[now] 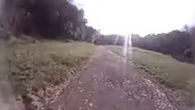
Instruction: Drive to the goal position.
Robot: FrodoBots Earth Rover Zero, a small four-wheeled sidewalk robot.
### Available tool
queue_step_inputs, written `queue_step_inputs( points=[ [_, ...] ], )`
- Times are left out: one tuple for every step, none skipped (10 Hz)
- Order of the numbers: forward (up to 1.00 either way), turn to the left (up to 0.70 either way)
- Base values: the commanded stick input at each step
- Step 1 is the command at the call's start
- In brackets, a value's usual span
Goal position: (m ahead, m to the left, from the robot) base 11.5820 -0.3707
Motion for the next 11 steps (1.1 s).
queue_step_inputs(
  points=[
    [0.85, 0.00],
    [0.85, 0.00],
    [0.85, 0.00],
    [0.85, 0.00],
    [0.85, 0.00],
    [0.85, 0.00],
    [0.85, 0.00],
    [0.85, 0.00],
    [0.85, 0.00],
    [0.85, 0.00],
    [0.85, 0.00]
  ],
)
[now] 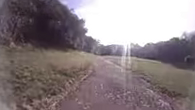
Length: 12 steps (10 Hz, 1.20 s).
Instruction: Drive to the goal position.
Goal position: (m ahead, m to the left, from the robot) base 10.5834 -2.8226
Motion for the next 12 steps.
queue_step_inputs(
  points=[
    [0.85, 0.00],
    [0.85, 0.00],
    [0.85, 0.00],
    [0.85, 0.00],
    [0.85, 0.00],
    [0.85, 0.00],
    [0.85, 0.00],
    [0.85, -0.03],
    [0.85, -0.13],
    [0.85, -0.22],
    [0.85, -0.32],
    [0.85, -0.34]
  ],
)
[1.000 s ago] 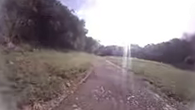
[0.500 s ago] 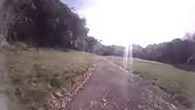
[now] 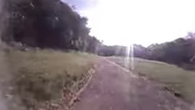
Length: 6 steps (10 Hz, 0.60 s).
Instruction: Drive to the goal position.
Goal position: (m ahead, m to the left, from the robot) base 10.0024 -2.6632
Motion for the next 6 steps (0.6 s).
queue_step_inputs(
  points=[
    [0.85, -0.34],
    [0.85, -0.34],
    [0.85, -0.34],
    [0.85, -0.34],
    [0.85, -0.34],
    [0.85, -0.21]
  ],
)
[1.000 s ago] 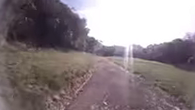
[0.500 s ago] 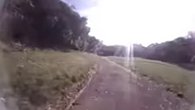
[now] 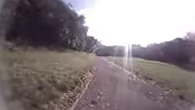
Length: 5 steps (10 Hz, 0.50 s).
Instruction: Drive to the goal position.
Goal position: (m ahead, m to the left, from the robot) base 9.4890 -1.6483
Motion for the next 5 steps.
queue_step_inputs(
  points=[
    [0.85, 0.00],
    [0.85, 0.00],
    [0.85, 0.00],
    [0.85, 0.00],
    [0.85, 0.00]
  ],
)
